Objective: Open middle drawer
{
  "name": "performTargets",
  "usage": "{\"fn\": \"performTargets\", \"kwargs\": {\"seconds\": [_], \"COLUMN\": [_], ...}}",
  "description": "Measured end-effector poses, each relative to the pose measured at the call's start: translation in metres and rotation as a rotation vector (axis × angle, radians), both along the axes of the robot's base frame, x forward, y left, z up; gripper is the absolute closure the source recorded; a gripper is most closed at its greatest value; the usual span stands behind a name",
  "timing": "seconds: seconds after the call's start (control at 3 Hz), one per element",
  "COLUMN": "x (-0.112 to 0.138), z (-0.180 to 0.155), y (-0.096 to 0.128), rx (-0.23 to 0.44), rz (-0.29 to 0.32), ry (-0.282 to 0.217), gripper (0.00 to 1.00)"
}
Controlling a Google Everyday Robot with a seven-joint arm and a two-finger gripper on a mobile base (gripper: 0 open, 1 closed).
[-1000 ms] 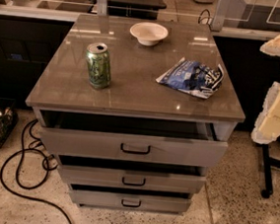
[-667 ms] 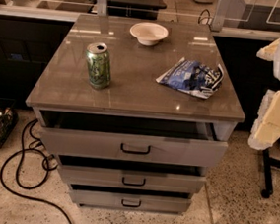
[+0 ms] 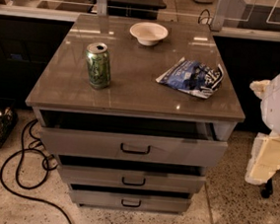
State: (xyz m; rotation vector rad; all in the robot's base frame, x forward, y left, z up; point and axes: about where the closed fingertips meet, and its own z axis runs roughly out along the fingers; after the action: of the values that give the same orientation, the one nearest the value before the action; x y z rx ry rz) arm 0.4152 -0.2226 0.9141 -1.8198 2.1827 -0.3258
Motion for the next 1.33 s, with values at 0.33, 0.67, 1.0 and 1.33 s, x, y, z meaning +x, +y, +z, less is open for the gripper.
{"fn": "performTargets", "kwargs": {"seconds": [0.33, 0.67, 1.0, 1.33], "x": [-0.008, -0.014, -0.045, -0.045], "z": [-0.053, -0.085, -0.134, -0.134], "y": [0.005, 0.017, 0.03, 0.03], "rx": [0.05, 0.129, 0.201, 0.201], "rz": [0.026, 0.041, 0.025, 0.025], "ry": [0.015, 0.038, 0.062, 0.062], "gripper": [0.0, 0.0, 0.0, 0.0]}}
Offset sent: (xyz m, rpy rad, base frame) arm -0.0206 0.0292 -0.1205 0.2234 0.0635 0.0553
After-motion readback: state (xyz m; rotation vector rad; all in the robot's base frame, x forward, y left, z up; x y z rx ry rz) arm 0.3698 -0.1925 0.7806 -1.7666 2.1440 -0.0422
